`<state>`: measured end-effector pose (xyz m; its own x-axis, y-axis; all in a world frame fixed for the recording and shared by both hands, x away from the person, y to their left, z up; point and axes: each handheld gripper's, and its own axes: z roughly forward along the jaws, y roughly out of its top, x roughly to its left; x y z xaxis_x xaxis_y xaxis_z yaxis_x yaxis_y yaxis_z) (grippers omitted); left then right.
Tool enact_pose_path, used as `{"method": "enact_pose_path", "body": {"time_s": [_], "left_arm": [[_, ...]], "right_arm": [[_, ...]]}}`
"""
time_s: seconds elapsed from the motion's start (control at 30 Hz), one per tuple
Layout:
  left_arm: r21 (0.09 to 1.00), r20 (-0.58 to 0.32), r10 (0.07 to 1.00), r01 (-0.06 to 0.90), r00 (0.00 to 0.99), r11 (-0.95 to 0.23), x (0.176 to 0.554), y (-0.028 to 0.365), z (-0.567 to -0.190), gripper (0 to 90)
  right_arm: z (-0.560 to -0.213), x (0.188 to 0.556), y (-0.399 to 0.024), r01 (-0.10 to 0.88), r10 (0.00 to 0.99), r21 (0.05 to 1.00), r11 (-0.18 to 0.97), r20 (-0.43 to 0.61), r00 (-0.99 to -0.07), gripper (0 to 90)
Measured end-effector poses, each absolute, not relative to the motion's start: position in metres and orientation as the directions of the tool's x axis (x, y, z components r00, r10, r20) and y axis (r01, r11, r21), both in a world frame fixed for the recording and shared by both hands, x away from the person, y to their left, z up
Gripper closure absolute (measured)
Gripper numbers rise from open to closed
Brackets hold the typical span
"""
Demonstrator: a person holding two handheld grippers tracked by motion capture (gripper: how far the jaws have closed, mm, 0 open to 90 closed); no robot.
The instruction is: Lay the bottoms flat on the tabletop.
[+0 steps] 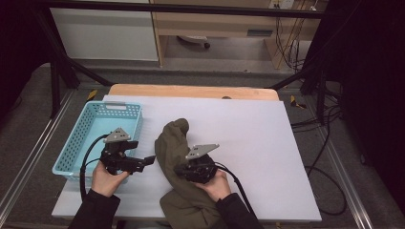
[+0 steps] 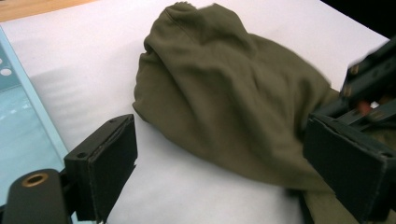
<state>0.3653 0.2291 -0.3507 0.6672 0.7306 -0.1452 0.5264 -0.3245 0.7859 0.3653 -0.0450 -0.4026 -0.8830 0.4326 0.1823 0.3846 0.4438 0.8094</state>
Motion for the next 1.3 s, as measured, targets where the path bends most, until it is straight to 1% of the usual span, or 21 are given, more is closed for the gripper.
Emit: {"method": "enact_pose_path", "body": {"time_s": [0.07,0.13,0.17,0.23,0.3,0.33,0.37,0.4,0.5,0.57,0.6,0.63,0.67,0.7,0.73,0.77,0.8,0.9,1.1,1.2,1.3], "left_arm": [[0.786,-0.145,0.731,0.526,0.667,-0.325,0.365,0.229,-0.351,9.9],[0.787,-0.145,0.73,0.525,0.667,-0.324,0.365,0.229,-0.351,9.9],[0.786,-0.145,0.73,0.525,0.668,-0.325,0.365,0.229,-0.35,10.0],[0.785,-0.145,0.729,0.526,0.669,-0.326,0.365,0.228,-0.351,10.0],[0.784,-0.143,0.728,0.526,0.671,-0.331,0.365,0.227,-0.351,10.0],[0.783,-0.144,0.727,0.527,0.671,-0.331,0.365,0.227,-0.351,10.0],[0.782,-0.141,0.728,0.527,0.671,-0.334,0.366,0.226,-0.352,10.0],[0.781,-0.141,0.727,0.527,0.672,-0.336,0.366,0.226,-0.352,10.0],[0.781,-0.142,0.726,0.527,0.673,-0.336,0.366,0.225,-0.352,9.9],[0.78,-0.141,0.725,0.527,0.674,-0.338,0.366,0.225,-0.352,9.9],[0.778,-0.142,0.724,0.528,0.675,-0.34,0.366,0.225,-0.353,9.9],[0.779,-0.141,0.724,0.527,0.675,-0.34,0.365,0.225,-0.353,9.9],[0.779,-0.139,0.724,0.526,0.675,-0.341,0.365,0.224,-0.353,9.9],[0.779,-0.139,0.723,0.525,0.677,-0.342,0.365,0.224,-0.352,10.0],[0.78,-0.14,0.723,0.525,0.677,-0.341,0.365,0.224,-0.352,10.0],[0.78,-0.141,0.723,0.525,0.677,-0.34,0.365,0.225,-0.352,10.0],[0.78,-0.142,0.723,0.525,0.677,-0.339,0.365,0.225,-0.352,10.0],[0.781,-0.141,0.722,0.525,0.677,-0.339,0.365,0.225,-0.352,9.9],[0.777,-0.138,0.72,0.526,0.68,-0.347,0.365,0.222,-0.353,10.0],[0.775,-0.137,0.719,0.526,0.682,-0.351,0.365,0.221,-0.354,10.0],[0.775,-0.136,0.717,0.524,0.684,-0.354,0.365,0.221,-0.354,9.9]], "right_arm": [[-0.393,0.366,-0.057,0.387,0.461,0.833,0.395,0.185,-0.868,69.0],[-0.383,0.368,-0.072,0.376,0.501,0.863,0.338,0.173,-0.848,54.6],[-0.379,0.37,-0.082,0.365,0.532,0.878,0.31,0.158,-0.832,49.4],[-0.374,0.375,-0.1,0.361,0.601,0.895,0.262,0.141,-0.787,42.5],[-0.373,0.385,-0.123,0.393,0.673,0.896,0.206,0.162,-0.722,41.4],[-0.373,0.385,-0.123,0.393,0.673,0.896,0.206,0.162,-0.722,41.4],[-0.38,0.393,-0.129,0.429,0.704,0.876,0.222,0.161,-0.692,41.4],[-0.38,0.393,-0.129,0.429,0.704,0.876,0.222,0.161,-0.692,41.4],[-0.4,0.401,-0.123,0.485,0.689,0.817,0.312,0.157,-0.707,41.5],[-0.404,0.402,-0.118,0.5,0.679,0.799,0.335,0.163,-0.716,41.8],[-0.408,0.402,-0.113,0.499,0.662,0.79,0.356,0.164,-0.731,43.7],[-0.411,0.402,-0.107,0.494,0.645,0.783,0.378,0.16,-0.748,49.0],[-0.413,0.401,-0.103,0.482,0.635,0.78,0.399,0.145,-0.759,59.6],[-0.414,0.4,-0.099,0.466,0.621,0.783,0.412,0.133,-0.772,67.2],[-0.414,0.399,-0.097,0.461,0.626,0.783,0.418,0.119,-0.771,81.4],[-0.414,0.399,-0.097,0.461,0.626,0.783,0.418,0.119,-0.771,81.4],[-0.413,0.4,-0.098,0.47,0.629,0.78,0.412,0.129,-0.766,86.7],[-0.406,0.402,-0.113,0.499,0.653,0.783,0.372,0.161,-0.74,89.3],[-0.388,0.399,-0.142,0.473,0.71,0.797,0.376,0.081,-0.7,90.0],[-0.375,0.396,-0.159,0.463,0.748,0.816,0.347,0.057,-0.661,90.0],[-0.353,0.391,-0.188,0.444,0.806,0.845,0.298,0.026,-0.591,90.0]]}}
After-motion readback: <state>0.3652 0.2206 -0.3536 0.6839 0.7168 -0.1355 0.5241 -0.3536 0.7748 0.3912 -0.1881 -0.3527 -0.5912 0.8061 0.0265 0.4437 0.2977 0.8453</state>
